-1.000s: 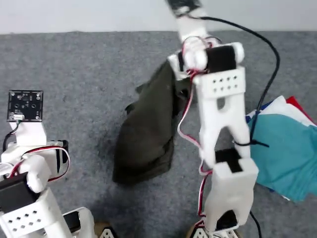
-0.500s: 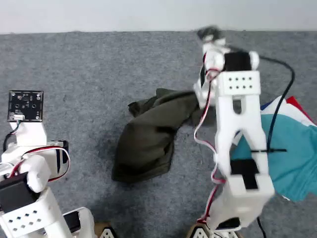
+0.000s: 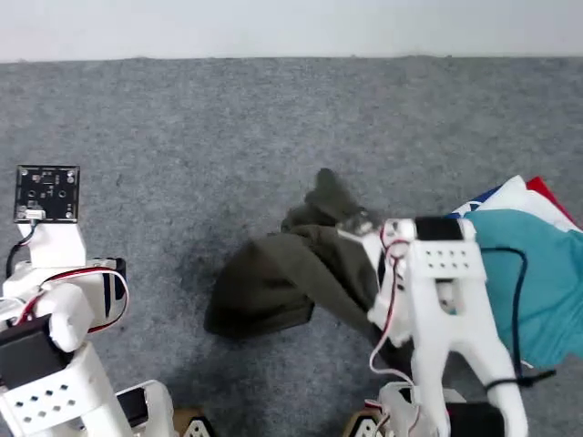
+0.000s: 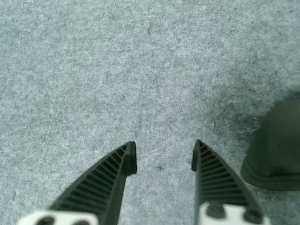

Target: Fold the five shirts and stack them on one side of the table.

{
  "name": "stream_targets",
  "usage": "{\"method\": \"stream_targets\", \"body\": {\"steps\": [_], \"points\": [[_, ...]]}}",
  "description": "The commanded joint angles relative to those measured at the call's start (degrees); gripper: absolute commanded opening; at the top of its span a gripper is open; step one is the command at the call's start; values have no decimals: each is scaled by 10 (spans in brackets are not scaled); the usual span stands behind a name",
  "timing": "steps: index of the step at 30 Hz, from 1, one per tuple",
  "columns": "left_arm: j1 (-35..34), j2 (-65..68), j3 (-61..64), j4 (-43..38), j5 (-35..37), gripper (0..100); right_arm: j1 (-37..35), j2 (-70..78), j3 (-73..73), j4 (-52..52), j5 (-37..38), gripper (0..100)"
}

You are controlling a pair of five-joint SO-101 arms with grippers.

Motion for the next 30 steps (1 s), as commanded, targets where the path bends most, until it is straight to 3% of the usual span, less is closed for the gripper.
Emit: {"method": "stream_targets", "body": {"steps": [1,4,7,13,19,25,30], "points": [[-1,2,-3,-2,-3,195,62,-44,0,11,7,175],[-1,2,-3,-2,-3,195,104,-77,-84,49,-25,250],[-1,2,-2,-3,-3,195,124,-92,-212,41,-87,254],[-1,2,-2,-3,-3,195,69,-3,-367,-32,-215,255],[-1,2,-2,-3,-3,195,-10,205,-396,-190,-266,252],[-1,2,-2,-3,-3,195,-51,372,-472,-200,-274,252],[-1,2,-2,-3,-3,195,-70,424,-519,-203,-274,252]]}}
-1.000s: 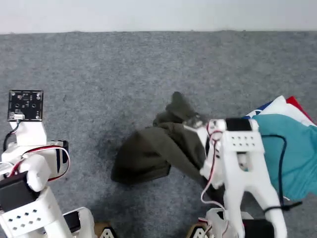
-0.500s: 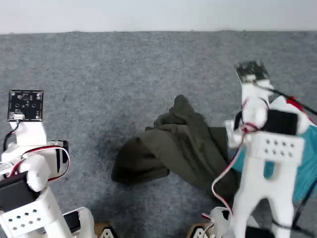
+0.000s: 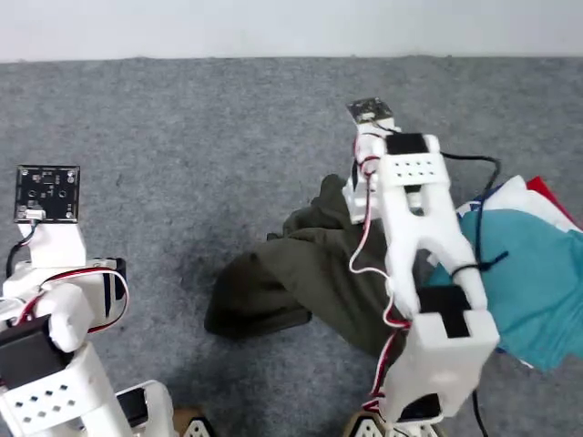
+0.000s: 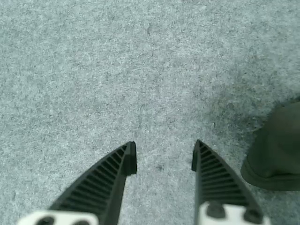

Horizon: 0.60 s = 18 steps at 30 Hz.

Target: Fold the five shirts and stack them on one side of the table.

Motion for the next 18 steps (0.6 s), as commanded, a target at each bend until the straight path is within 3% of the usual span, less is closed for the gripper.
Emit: {"method": "stream_targets", "body": {"steps": [1,8,14,18], "points": [[-1,2,-2,-3,-3,195,-15,9,-44,-10,-6,251],[-1,2,-1,-3,-3,195,-22,48,-46,-34,-3,242],[-1,2,-1,-2,-3,195,-26,90,-47,-49,29,12],[-1,2,-1,-2,-3,195,-21,103,-47,-43,35,8]]}}
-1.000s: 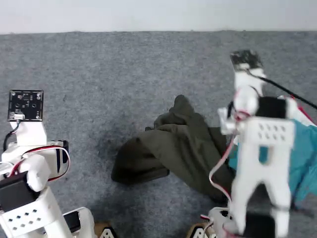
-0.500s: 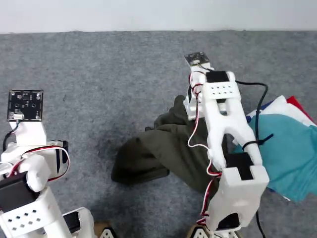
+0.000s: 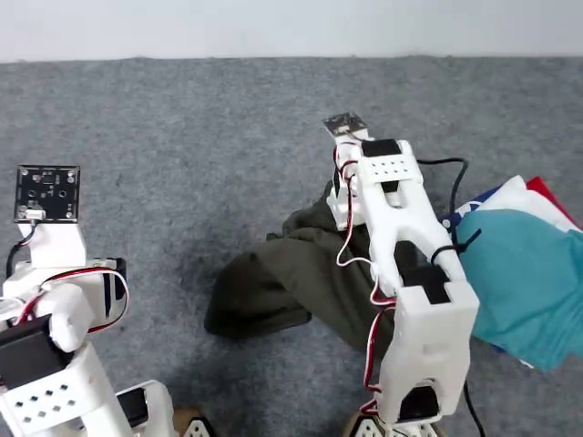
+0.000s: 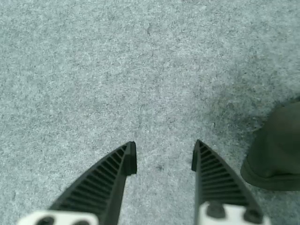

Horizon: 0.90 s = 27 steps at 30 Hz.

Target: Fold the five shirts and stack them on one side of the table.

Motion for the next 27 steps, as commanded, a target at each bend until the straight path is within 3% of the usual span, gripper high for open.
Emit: {"method": "stream_targets", "body": {"steps": [1,8,22,27], "points": [[-1,2,-1,-2,-3,195,0,-4,-22,0,11,10],[-1,2,-1,-1,-3,195,-3,-58,-23,23,11,10],[-1,2,-1,-2,-3,195,0,-505,-23,111,16,10],[0,2,-4,-4,-3,195,29,-531,-53,178,16,10]]}}
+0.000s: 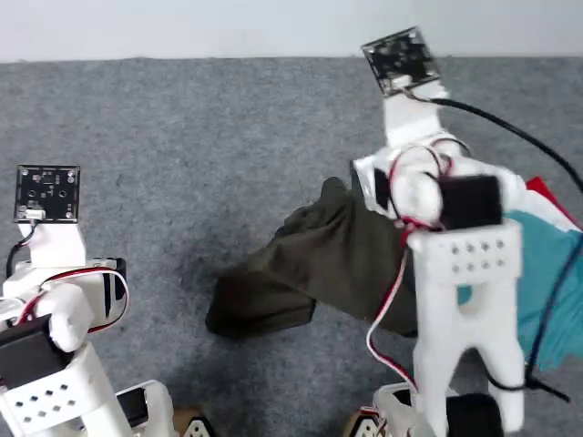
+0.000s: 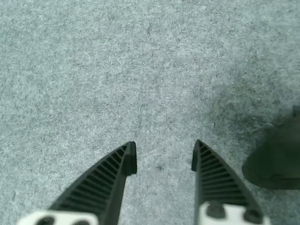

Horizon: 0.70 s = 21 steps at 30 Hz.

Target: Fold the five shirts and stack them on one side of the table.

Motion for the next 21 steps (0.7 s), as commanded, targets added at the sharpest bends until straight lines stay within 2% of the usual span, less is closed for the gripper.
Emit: {"method": "stream_targets", "body": {"steps": [1,4,9,14,18,21], "points": [[0,2,-5,-9,-3,195,36,-30,-46,54,12,10],[1,4,-5,-25,5,196,74,-30,-75,144,43,10],[81,78,-11,-28,38,196,193,-95,28,140,72,9],[193,245,-119,-31,80,196,256,-161,250,140,103,9],[285,404,-230,-41,131,196,268,-194,389,140,144,9],[353,524,-296,-39,139,196,269,-200,441,140,178,9]]}}
